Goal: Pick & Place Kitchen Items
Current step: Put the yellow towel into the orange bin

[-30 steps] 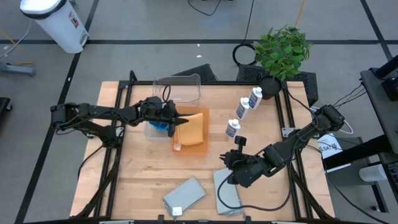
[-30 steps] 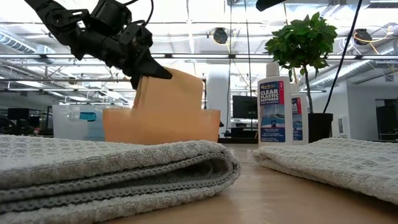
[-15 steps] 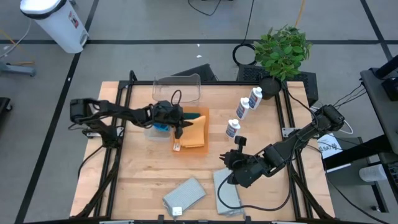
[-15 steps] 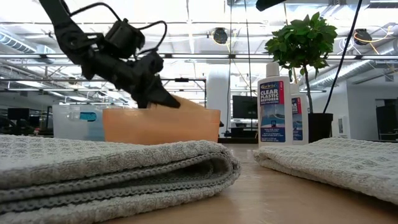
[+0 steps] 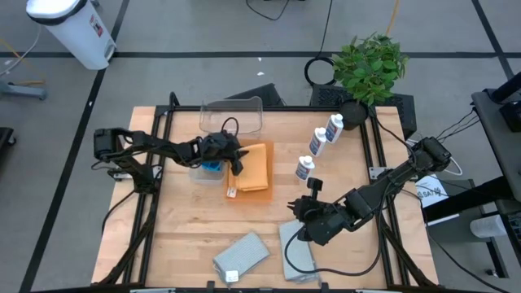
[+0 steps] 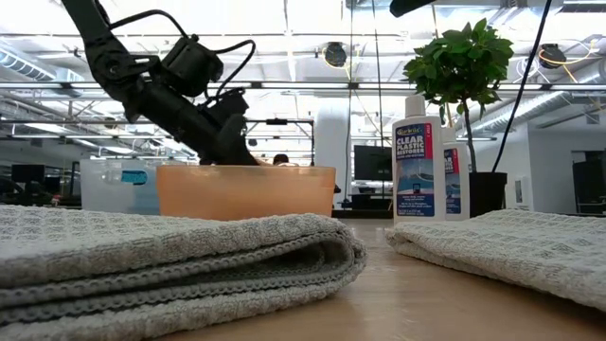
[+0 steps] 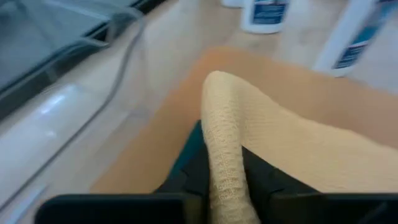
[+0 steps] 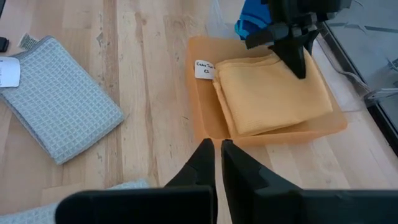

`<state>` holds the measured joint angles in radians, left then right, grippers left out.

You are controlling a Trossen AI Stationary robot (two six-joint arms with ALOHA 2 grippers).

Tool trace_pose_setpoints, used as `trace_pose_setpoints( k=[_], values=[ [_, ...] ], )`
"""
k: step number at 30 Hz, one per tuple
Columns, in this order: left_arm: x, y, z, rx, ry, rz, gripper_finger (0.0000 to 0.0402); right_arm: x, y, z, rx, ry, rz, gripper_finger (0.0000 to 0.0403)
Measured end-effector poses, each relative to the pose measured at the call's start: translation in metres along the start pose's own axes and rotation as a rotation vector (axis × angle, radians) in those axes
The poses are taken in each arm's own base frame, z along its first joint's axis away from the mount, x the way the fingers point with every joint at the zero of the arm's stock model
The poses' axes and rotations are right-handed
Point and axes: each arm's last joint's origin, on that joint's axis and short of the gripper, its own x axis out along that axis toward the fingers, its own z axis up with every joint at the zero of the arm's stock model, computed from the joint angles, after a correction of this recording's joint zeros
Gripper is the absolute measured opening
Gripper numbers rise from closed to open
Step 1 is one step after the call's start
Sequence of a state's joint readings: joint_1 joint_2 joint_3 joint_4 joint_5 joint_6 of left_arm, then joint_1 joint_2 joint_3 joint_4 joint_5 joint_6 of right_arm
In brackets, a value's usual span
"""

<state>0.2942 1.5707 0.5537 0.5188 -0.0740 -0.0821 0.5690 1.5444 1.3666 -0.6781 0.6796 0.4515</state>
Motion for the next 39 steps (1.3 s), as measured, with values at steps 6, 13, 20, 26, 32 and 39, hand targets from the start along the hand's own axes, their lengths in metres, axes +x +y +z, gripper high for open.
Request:
trace_pose_setpoints(
  k=[6,13,20,26,32,39],
  values=[
    [0.0,0.003,-0.004,0.006,0.04,0.092,0.0125,0.0,0.0,0.0,0.0,0.0,0.0,0.0002],
    [-0.001,0.002,-0.008,0.025,0.07,0.18,0.0215,0.0,0.0,0.0,0.0,0.0,0.0,0.0002],
    [-0.007,0.002,0.004,0.05,0.062,0.202,0.029,0.0,0.0,0.0,0.0,0.0,0.0,0.0001],
    [-0.024,0.001,0.026,0.009,0.025,0.172,0.0313,0.0,0.0,0.0,-0.002,0.002,-0.001,0.0001],
    [-0.024,-0.005,0.022,-0.076,0.084,0.001,0.0305,0.0,0.0,0.0,-0.001,0.001,-0.001,0.0001],
    [-0.001,-0.024,-0.01,-0.051,0.242,-0.06,0.0269,0.0,0.0,0.001,0.004,-0.005,0.002,0.0001]
  ],
)
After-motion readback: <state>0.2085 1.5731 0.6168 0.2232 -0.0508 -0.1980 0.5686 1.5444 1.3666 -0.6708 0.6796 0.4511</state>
